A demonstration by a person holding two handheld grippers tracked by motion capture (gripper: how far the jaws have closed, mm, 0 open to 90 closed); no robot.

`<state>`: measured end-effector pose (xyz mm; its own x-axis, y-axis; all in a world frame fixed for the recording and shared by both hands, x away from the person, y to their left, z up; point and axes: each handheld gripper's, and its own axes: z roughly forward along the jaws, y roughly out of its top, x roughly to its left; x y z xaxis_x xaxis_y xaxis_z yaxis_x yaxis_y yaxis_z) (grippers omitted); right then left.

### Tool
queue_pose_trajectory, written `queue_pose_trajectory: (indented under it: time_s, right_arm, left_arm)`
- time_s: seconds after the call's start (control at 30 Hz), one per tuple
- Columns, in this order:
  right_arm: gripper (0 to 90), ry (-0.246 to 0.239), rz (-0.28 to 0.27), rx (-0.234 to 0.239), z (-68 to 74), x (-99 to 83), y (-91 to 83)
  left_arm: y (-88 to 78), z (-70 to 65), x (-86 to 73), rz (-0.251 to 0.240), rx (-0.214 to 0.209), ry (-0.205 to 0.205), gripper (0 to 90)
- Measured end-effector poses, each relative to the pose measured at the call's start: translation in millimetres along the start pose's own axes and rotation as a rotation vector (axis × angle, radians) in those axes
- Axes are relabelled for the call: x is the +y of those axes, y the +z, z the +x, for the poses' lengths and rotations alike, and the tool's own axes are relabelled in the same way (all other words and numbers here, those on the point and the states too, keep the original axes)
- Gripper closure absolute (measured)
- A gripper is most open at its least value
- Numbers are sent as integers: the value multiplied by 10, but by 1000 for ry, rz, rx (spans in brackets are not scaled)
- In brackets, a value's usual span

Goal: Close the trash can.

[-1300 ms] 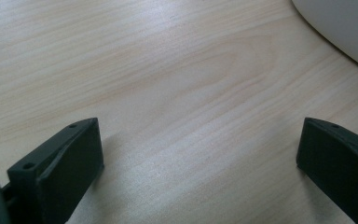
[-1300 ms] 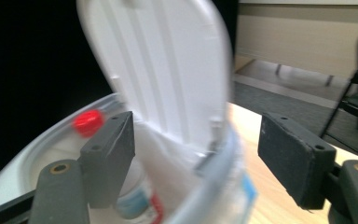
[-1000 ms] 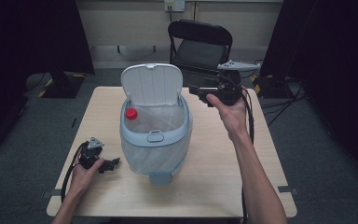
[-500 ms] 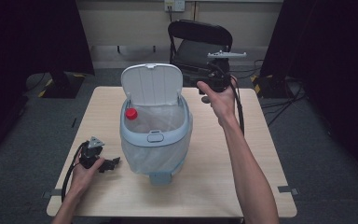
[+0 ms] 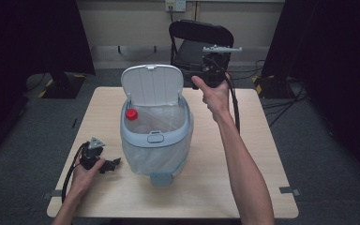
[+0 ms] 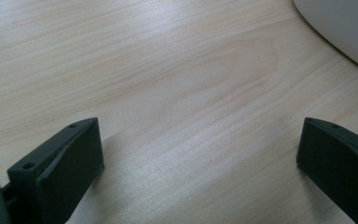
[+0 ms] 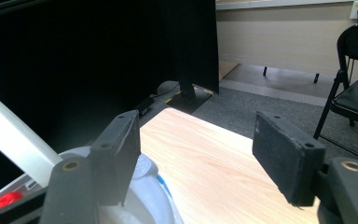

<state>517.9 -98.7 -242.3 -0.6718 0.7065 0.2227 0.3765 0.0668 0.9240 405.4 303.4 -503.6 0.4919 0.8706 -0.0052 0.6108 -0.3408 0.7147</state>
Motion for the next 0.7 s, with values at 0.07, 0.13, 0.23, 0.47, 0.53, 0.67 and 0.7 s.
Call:
queue_pose_trajectory:
  time_s: [0.07, 0.13, 0.23, 0.47, 0.53, 0.67, 0.7]
  right_arm:
    - [315, -1, 1, 17, 13, 0, -18]
    - [308, -13, 5, 30, 37, -12, -49]
    - [306, -21, 12, 54, 58, -44, -87]
    - [306, -36, 13, 82, 109, -139, -166]
    - [306, -38, 16, 95, 123, -178, -187]
    - [330, -54, 38, 127, 159, -248, -228]
    - [328, -61, 47, 127, 170, -265, -240]
  left_arm:
    - [0, 0, 0, 0, 0, 0, 0]
    - [-1, 0, 0, 0, 2, 1, 0]
    - [-1, 0, 0, 0, 2, 1, 0]
    - [-1, 1, 0, 0, 2, 2, 0]
    - [-1, 0, 0, 0, 2, 1, 0]
    - [-1, 1, 0, 0, 2, 1, 0]
    - [-1, 1, 0, 0, 2, 2, 0]
